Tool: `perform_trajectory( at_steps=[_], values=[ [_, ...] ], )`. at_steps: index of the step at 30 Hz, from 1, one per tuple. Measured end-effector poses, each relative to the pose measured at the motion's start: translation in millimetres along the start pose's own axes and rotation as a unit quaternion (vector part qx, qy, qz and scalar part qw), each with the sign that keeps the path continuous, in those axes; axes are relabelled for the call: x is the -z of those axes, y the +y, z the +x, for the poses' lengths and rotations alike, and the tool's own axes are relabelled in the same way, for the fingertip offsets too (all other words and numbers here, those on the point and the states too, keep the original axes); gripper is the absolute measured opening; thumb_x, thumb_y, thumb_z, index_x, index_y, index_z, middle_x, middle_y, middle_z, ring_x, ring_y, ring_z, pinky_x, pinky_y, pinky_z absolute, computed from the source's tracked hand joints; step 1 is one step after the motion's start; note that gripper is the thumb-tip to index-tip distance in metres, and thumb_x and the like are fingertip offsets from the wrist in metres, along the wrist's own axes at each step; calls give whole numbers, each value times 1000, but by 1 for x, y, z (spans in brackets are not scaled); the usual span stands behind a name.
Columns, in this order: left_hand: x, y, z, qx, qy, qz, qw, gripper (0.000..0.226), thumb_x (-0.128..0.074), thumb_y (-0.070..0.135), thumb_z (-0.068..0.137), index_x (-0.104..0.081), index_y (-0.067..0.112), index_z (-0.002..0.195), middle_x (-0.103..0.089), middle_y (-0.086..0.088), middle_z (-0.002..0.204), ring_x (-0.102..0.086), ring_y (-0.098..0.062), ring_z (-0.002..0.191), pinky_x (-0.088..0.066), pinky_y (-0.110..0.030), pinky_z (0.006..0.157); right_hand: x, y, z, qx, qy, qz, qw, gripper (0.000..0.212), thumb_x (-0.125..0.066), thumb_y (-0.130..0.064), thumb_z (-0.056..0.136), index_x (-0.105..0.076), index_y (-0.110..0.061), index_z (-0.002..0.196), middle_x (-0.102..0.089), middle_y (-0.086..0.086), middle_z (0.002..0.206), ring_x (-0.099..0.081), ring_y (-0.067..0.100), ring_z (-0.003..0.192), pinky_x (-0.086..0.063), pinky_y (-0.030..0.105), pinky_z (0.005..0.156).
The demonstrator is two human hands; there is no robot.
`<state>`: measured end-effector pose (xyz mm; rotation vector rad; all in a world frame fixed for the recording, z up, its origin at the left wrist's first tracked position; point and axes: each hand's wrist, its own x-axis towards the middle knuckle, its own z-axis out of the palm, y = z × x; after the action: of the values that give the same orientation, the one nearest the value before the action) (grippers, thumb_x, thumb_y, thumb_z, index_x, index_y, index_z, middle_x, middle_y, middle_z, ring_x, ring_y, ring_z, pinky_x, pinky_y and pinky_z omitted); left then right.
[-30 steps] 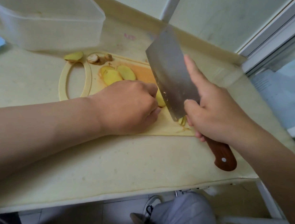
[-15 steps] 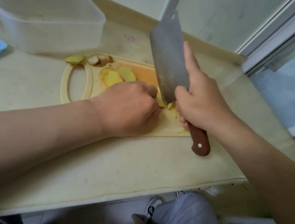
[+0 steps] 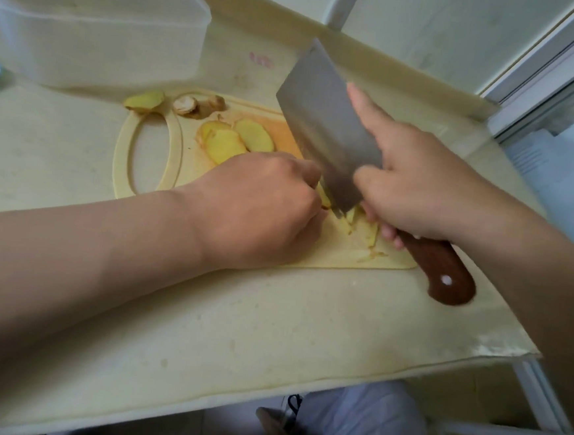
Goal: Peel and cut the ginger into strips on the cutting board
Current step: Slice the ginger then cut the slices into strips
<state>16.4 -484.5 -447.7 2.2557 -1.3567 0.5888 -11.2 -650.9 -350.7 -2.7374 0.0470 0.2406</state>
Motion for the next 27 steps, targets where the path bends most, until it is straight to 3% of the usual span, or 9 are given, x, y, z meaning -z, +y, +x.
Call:
perform_trajectory(
  at_steps=[6, 13, 20, 27],
  values=[
    [2, 2, -2, 1, 8, 14, 1000, 45, -40, 28, 96, -70, 5, 71, -62, -15, 82, -57, -36, 63, -54, -44, 56, -10, -4, 1, 22, 50, 38, 998, 95, -42, -4, 92, -3, -54, 163, -67, 11, 68, -66, 26, 44, -58, 37, 41],
    [-1, 1, -3, 22, 21, 4, 1000, 49, -37, 35, 97, -71, 10, 72, -56, -11, 81, -56, -34, 67, -55, -42, 59, -20, 17, -38, 49, 97, 46, 993, 92, -44, -8, 101, 3, -62, 159, -64, 26, 69, -61, 40, 52, -56, 53, 47],
    [-2, 1, -3, 3, 39, 12, 999, 41, -45, 28, 93, -67, 9, 64, -55, -11, 72, -55, -33, 58, -51, -35, 49, -4, 8, -21, 22, 17, 18, 999, 94, -43, -6, 96, -3, -65, 157, -66, 9, 58, -63, 25, 42, -57, 36, 41],
    [2, 0, -3, -2, 30, 17, 999, 39, -46, 24, 91, -62, 6, 60, -54, -12, 65, -54, -34, 52, -49, -35, 43, -3, -16, 17, 9, 5, -1, 1000, 97, -38, -3, 89, -2, -53, 163, -69, 12, 68, -66, 23, 42, -52, 30, 39]
  ],
)
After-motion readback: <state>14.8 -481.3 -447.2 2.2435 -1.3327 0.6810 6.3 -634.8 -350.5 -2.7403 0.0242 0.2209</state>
